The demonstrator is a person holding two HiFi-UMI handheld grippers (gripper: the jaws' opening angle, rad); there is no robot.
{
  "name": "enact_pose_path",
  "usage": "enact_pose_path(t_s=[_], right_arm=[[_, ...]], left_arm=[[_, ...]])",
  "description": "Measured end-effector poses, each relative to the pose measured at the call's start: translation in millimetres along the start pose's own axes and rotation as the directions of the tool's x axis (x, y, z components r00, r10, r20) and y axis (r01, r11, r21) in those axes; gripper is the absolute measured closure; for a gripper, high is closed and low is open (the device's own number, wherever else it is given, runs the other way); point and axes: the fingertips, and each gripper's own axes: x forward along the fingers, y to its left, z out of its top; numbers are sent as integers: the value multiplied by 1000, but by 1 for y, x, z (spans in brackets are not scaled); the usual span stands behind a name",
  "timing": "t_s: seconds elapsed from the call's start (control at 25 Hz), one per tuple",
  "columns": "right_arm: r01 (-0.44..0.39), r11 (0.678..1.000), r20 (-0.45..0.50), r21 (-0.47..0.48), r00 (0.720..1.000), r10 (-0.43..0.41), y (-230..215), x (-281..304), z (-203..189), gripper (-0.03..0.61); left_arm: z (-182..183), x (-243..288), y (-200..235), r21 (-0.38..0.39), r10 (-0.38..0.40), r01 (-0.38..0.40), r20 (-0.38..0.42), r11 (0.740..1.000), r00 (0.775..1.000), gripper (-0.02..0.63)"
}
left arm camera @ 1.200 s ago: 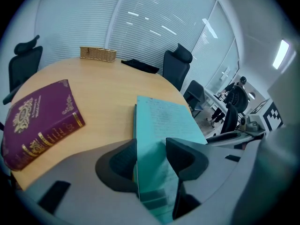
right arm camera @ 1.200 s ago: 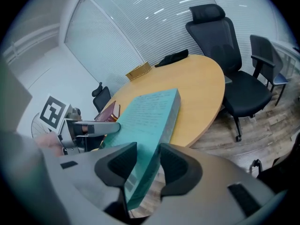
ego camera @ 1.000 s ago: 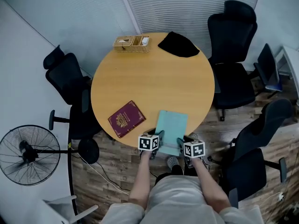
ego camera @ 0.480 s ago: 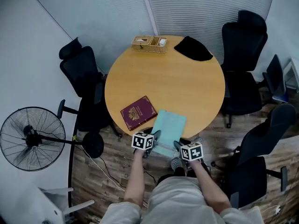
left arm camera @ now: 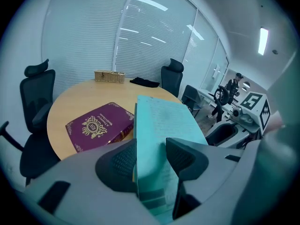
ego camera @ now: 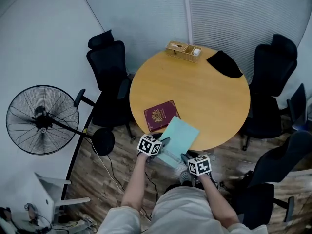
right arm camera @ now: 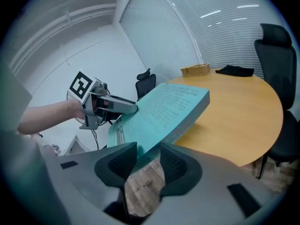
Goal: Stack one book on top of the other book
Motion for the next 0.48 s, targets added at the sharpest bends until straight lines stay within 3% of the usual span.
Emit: enact_pose_path(t_s=[0.48], right_arm=[[-69,997,1,-30,998,69,17,10,9,413]], left_arm=[[20,-6,12,130,-34,39,-43,991,998,403]])
